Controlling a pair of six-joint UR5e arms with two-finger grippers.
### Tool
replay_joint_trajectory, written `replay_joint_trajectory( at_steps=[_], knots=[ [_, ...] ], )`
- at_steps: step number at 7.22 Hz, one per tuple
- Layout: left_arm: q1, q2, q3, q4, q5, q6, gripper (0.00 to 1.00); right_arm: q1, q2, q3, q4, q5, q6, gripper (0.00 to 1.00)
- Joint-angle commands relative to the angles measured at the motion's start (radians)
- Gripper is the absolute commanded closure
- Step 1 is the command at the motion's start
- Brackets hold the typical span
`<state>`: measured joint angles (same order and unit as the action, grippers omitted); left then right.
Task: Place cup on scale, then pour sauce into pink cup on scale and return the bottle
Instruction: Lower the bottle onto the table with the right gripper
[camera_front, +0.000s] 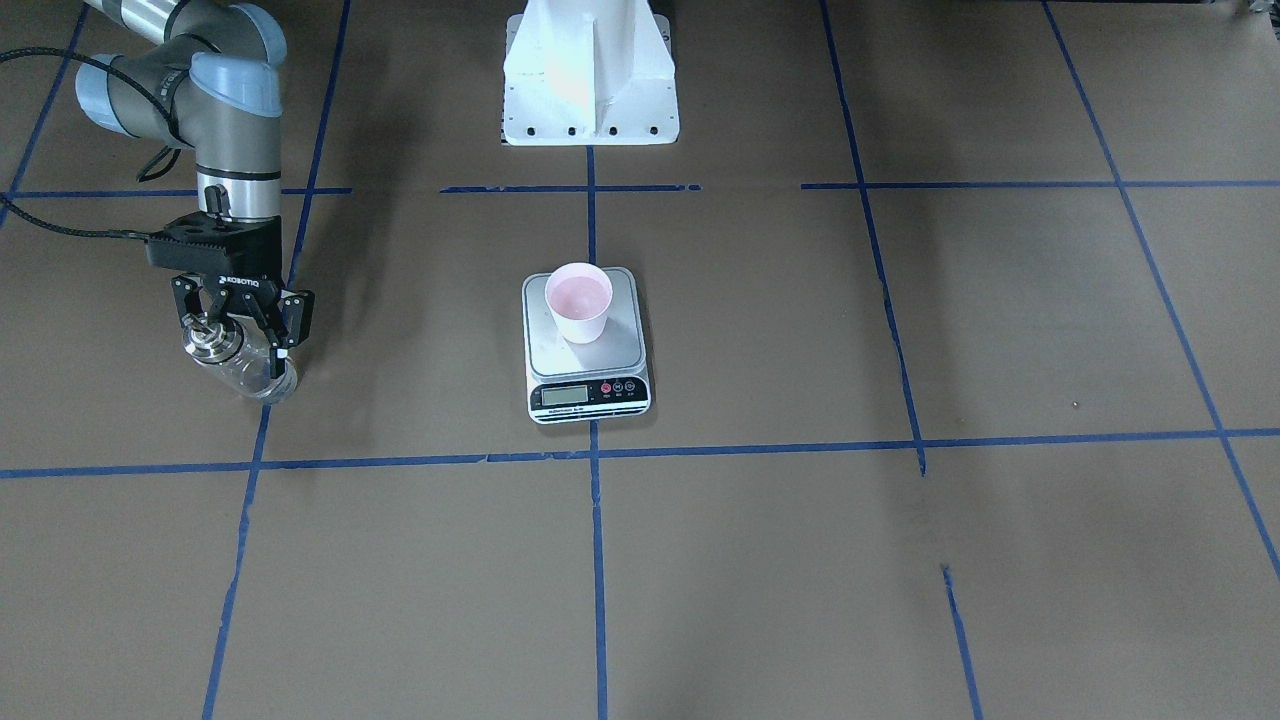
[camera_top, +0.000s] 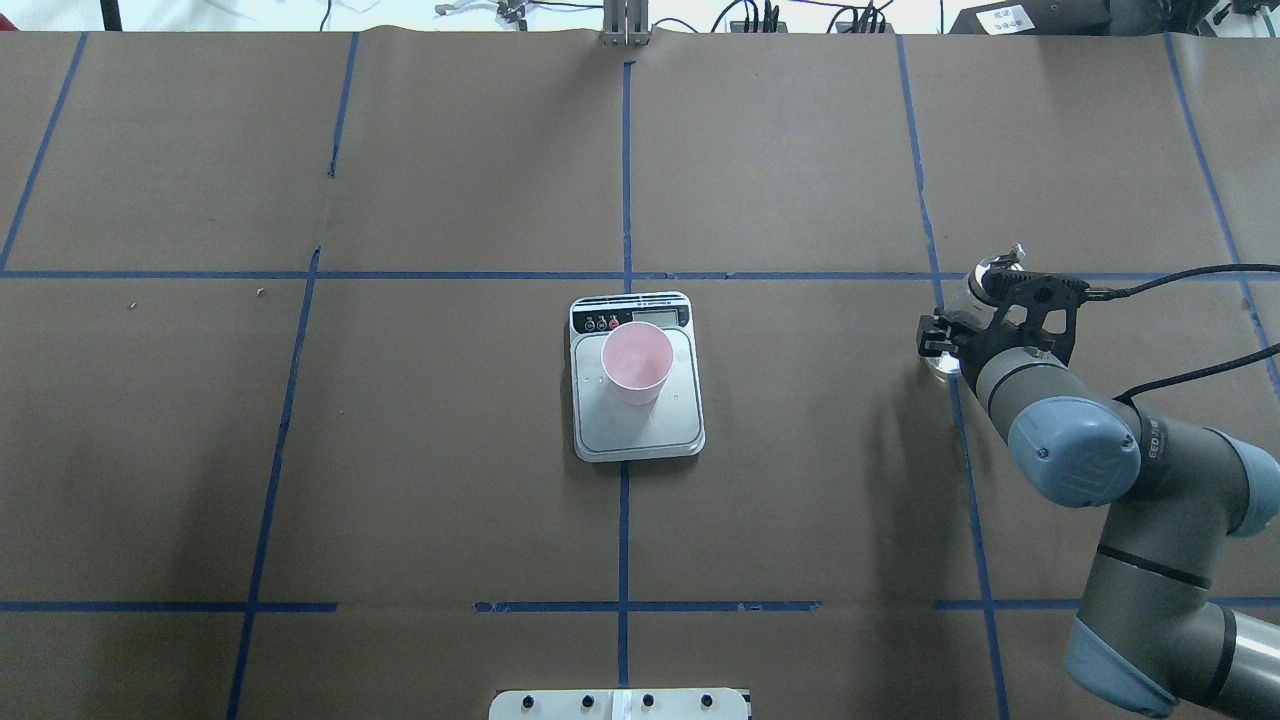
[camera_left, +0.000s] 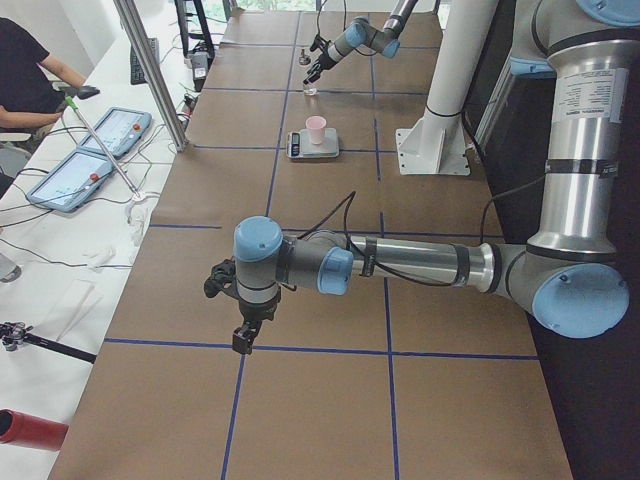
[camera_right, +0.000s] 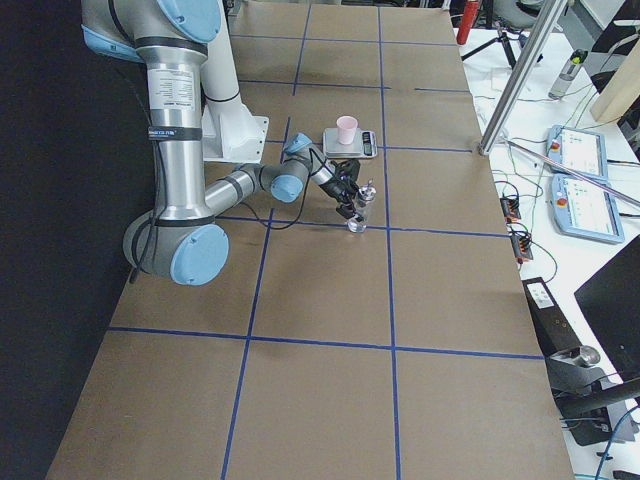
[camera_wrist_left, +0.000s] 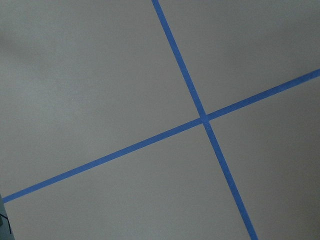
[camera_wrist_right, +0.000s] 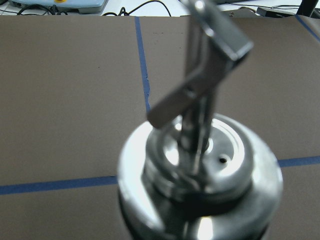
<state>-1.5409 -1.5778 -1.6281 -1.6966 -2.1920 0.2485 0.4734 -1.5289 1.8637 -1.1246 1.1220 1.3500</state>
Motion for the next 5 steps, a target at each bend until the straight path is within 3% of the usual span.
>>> replay_joint_trajectory(
  at_steps=[1, 2, 3, 5],
  knots=[
    [-0.001, -0.002, -0.001, 0.0, 0.0, 0.0, 0.0, 0.001, -0.005, 0.0, 0.0, 0.001, -0.006, 0.33],
    [0.001, -0.002, -0.001, 0.0, 0.0, 0.0, 0.0, 0.001, -0.005, 0.0, 0.0, 0.001, -0.006, 0.09],
    [0.001, -0.002, -0.001, 0.0, 0.0, 0.0, 0.0, 0.001, -0.005, 0.002, 0.0, 0.001, -0.006, 0.01],
    [-0.001, -0.002, -0.001, 0.0, 0.0, 0.0, 0.0, 0.001, -0.005, 0.003, 0.0, 0.018, -0.006, 0.0]
  ],
)
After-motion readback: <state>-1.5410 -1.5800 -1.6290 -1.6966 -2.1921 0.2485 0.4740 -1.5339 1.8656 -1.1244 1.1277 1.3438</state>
